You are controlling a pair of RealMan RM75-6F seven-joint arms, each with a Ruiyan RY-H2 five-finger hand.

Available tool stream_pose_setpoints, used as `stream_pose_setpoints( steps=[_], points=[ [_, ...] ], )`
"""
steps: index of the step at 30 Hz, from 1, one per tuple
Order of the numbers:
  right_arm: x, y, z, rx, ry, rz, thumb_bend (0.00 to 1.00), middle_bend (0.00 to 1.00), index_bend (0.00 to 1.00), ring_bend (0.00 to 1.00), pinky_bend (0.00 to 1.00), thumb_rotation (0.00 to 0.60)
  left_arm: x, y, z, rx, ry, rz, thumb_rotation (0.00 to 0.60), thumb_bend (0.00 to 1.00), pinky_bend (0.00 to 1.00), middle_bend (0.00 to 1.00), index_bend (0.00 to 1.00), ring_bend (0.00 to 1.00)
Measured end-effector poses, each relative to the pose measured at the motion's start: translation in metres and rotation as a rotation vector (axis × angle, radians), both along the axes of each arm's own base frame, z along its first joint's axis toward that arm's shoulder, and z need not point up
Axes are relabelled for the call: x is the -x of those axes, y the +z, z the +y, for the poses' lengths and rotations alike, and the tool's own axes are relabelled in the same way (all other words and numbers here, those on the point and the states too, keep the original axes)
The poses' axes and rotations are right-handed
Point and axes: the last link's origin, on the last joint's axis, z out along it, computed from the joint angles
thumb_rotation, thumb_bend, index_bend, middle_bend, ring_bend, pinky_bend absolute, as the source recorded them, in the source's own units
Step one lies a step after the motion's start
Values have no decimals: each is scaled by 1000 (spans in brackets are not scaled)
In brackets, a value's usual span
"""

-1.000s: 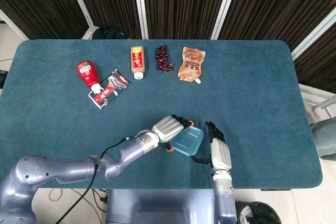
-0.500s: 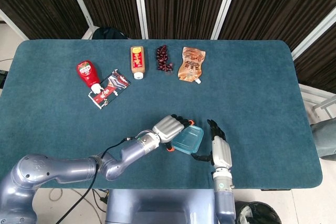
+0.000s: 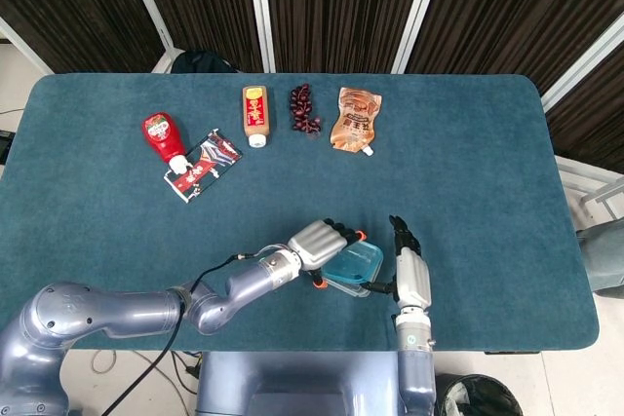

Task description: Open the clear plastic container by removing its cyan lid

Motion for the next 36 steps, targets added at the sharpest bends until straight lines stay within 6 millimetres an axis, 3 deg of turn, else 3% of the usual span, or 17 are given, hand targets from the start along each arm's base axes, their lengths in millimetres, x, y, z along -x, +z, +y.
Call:
stream_pose_setpoints(
  steps=[3,6,10,17,33,36],
  points=[
    [2,1,-2,3,4,14,214,0,0,0,0,600,-3,1,1,1,8,-12,600,27,209,40,0,19],
    [5,2,-3,12,12,29,215,0,0,0,0,600,-6,3,3,-7,18,-29,600,11,183,0,0,0],
    [6,2,-3,21,23,32,215,0,12,0,0,600,-7,7,7,-24,20,-39,600,0,171,0,0,0],
    [6,2,-2,33,40,29,215,17,170,0,0,600,-6,11,10,-41,17,-43,600,0,167,0,0,0],
    [6,4,-1,41,79,-48,215,21,175,0,0,600,-3,20,17,-53,27,-36,600,0,151,0,0,0],
    [5,3,-1,39,83,-58,211,36,261,0,0,600,-1,22,18,-56,37,-41,600,0,151,0,0,0]
  ],
)
